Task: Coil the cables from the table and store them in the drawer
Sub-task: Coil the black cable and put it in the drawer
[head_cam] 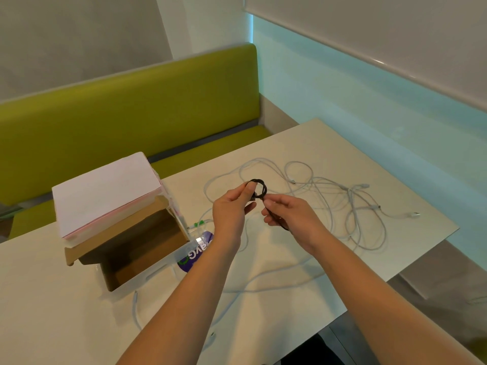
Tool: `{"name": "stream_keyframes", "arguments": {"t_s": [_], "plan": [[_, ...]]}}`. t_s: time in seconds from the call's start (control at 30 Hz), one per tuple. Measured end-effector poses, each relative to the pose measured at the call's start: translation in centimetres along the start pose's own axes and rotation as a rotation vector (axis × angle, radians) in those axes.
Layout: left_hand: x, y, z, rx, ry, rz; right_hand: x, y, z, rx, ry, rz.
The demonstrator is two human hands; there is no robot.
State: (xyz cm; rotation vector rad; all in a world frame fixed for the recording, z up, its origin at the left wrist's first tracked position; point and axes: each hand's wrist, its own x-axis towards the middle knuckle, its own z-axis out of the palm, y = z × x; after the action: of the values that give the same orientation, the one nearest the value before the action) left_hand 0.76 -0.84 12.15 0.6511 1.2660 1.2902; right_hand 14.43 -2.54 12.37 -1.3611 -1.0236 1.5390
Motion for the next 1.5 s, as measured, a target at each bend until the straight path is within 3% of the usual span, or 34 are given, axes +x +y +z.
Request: {"name": "stream_keyframes", "arguments": {"t_s": [0.13, 0.3, 0.47, 0.57, 0.73, 1.0, 1.17, 1.3, 1.5], "plan": [[-0.1, -0.7, -0.3, 0.084, 0.004, 0.031, 0.1, 0.3, -0.2, -0.03, 0.015, -0.001], [0.4, -0.1, -1.1, 0.6, -0.151, 0.176, 0.2, -0.2, -0.3, -0.208, 0.169, -0.043], [0.8, 1.1, -1.2, 0.849, -0.271, 0.21, 0.6, -0.7, 0.1, -0.478, 0.191, -0.138], [1.0, 1.7, -1.1, 0.791, -0.346, 0.14, 0.6, -0.9, 0.1, -0.587, 0.192, -0.179], [1.9, 1.2, -1.8, 0.705, -0.283, 0.074, 0.4, -0.6, -0.1, -0.523, 0.151, -0.229], [1.7, 1.3, -2.7, 0.353, -0.139, -0.096, 0.9, 2.4, -1.7, -0.948, 0.207, -0.39], [1.5, 1.2, -2.5, 0.146, -0.161, -0.205, 1.2, 2.7, -1.4, -0.714, 0.24, -0.211], [1.6, 1.3, -2.5, 0.02, -0.231, -0.235, 1.6, 2.1, -1.0, -0.304, 0.305, -0.085], [1.5, 0.9, -2.4, 0.161, -0.262, -0.175, 1.9, 1.1, -0.9, 0.224, 0.277, 0.011]]}}
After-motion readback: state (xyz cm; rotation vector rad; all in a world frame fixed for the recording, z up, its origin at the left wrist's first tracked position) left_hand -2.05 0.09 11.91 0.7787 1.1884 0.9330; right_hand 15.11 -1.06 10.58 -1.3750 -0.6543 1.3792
